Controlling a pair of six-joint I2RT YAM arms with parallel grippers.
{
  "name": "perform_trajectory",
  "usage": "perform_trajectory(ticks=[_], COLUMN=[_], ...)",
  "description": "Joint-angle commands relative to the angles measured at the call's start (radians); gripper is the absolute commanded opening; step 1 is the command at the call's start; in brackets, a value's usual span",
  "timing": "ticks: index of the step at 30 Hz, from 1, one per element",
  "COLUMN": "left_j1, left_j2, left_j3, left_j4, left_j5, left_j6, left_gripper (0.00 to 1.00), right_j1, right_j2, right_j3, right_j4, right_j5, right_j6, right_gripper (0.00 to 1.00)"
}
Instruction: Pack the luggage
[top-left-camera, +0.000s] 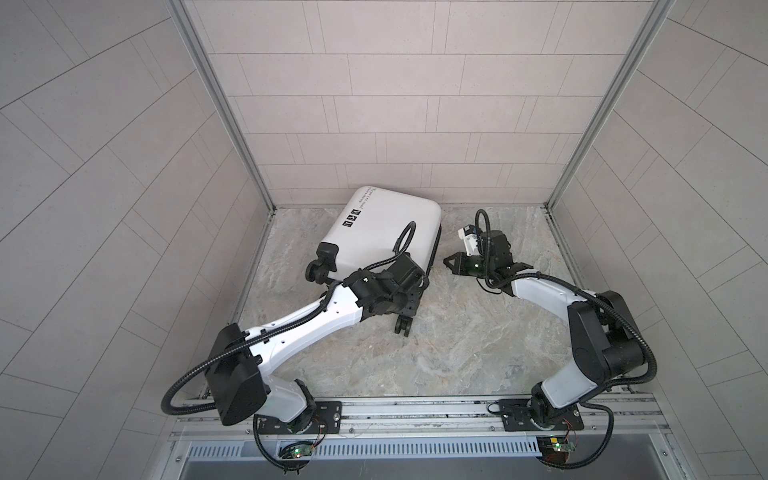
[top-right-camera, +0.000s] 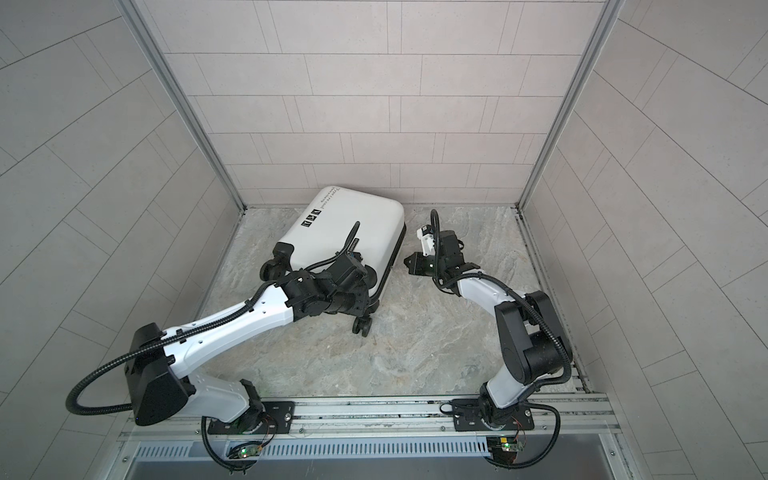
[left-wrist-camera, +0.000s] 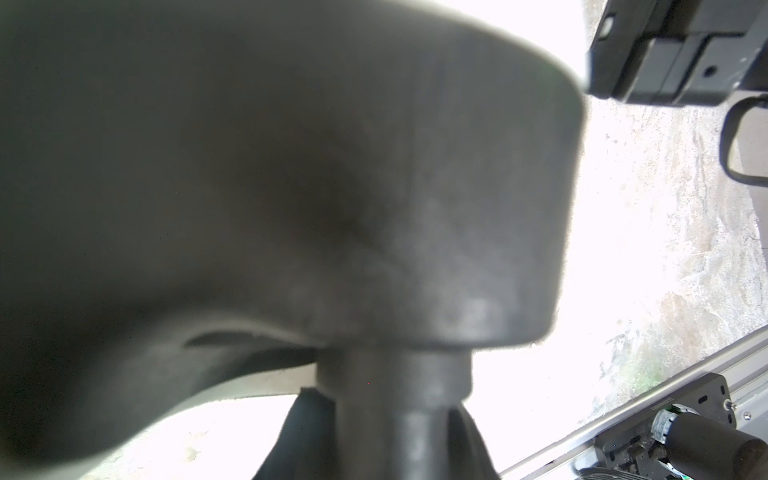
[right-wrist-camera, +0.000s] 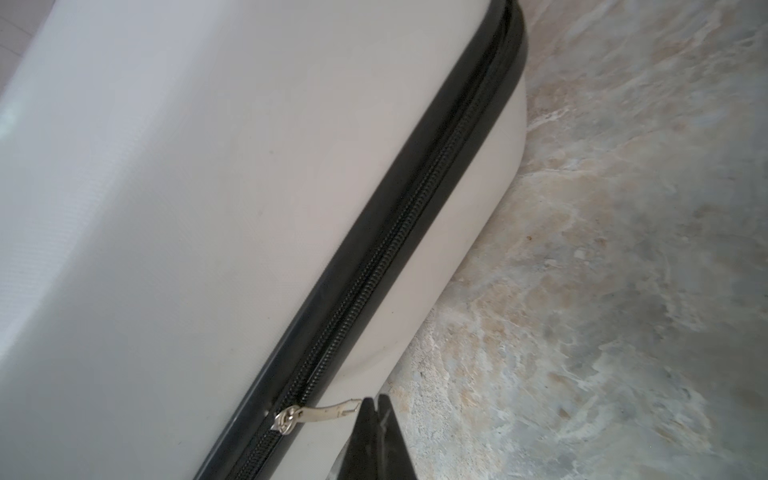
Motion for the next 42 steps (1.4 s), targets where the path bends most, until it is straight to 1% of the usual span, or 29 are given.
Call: perform_trajectory(ticks=[1, 2, 3, 5, 14, 20, 22, 25, 29, 34, 37, 42], left_j1=[-0.02, -0.019, -0.019, -0.017, 0.015, 0.056, 0.061, 0.063, 0.066, 0.069, 0.069, 0.07], left_j2=[-0.063, -0.069, -0.079, -0.094, -0.227, -0.29, -0.297, -0.302, -0.302, -0.31, -0.311, -0.304], left_j3=[0.004, -0.001, -0.006, -0.019, -0.108, -0.134, -0.134, -0.14, -0.15, -0.157, -0.162, -0.162], left_j4=[0.014, 0.01, 0.007, 0.002, -0.037, -0.067, -0.077, -0.081, -0.083, -0.083, -0.082, -0.082], left_j5=[-0.002, -0.008, -0.013, -0.026, -0.087, -0.08, -0.082, -0.078, -0.072, -0.075, -0.076, -0.071], left_j6=[0.014, 0.014, 0.013, 0.012, 0.009, 0.016, 0.016, 0.011, 0.0, -0.007, -0.013, -0.018], left_gripper=[0.0, 0.0, 0.0, 0.0, 0.0, 0.0, 0.0, 0.0, 0.0, 0.0, 0.0, 0.0], right_j1=[0.003, 0.003, 0.004, 0.012, 0.114, 0.158, 0.162, 0.17, 0.17, 0.172, 0.171, 0.166], right_j2=[-0.032, -0.035, -0.037, -0.035, -0.007, 0.015, 0.026, 0.05, 0.098, 0.097, 0.099, 0.11], right_j3=[-0.043, -0.063, -0.085, -0.105, -0.092, -0.062, -0.054, -0.044, -0.025, -0.033, -0.02, -0.002], right_j4=[0.051, 0.086, 0.121, 0.133, 0.121, 0.104, 0.107, 0.126, 0.135, 0.133, 0.1, 0.106], right_j5=[-0.094, -0.118, -0.135, -0.143, -0.18, -0.189, -0.207, -0.265, -0.343, -0.343, -0.336, -0.342], right_j6=[0.001, 0.014, 0.026, 0.021, -0.071, -0.122, -0.13, -0.136, -0.144, -0.175, -0.21, -0.214], right_gripper=[0.34, 0.43, 0.49, 0.53, 0.52, 0.52, 0.52, 0.51, 0.45, 0.45, 0.45, 0.43])
